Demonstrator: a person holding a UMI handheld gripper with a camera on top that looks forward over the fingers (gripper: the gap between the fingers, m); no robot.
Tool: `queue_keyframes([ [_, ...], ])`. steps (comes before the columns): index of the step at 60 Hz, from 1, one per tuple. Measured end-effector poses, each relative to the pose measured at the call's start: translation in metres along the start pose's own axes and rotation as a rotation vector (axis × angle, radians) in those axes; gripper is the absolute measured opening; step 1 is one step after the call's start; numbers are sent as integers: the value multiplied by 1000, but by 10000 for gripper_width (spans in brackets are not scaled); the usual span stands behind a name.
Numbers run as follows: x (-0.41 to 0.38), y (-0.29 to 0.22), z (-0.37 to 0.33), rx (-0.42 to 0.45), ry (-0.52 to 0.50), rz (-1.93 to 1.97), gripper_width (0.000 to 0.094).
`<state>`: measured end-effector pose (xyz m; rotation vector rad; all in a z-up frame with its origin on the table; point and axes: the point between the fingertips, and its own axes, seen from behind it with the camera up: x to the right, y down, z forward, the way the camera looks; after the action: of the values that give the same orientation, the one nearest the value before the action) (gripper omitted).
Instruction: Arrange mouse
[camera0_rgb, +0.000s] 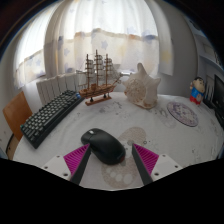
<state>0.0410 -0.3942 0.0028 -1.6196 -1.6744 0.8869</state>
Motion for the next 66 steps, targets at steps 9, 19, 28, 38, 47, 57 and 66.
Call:
queue_keyframes([
  [9, 10, -17, 27, -6, -1, -12, 859],
  [19, 22, -30, 54, -17, 19, -17, 860],
  [28, 17, -31, 62, -19, 1, -25, 796],
  [38, 5, -33, 64, -5, -28, -71, 526],
  [47, 4, -40, 60, -27, -49, -80, 430],
  [57, 35, -98, 23, -20, -83, -54, 427],
  [66, 112, -172, -9, 42, -83, -16, 426],
])
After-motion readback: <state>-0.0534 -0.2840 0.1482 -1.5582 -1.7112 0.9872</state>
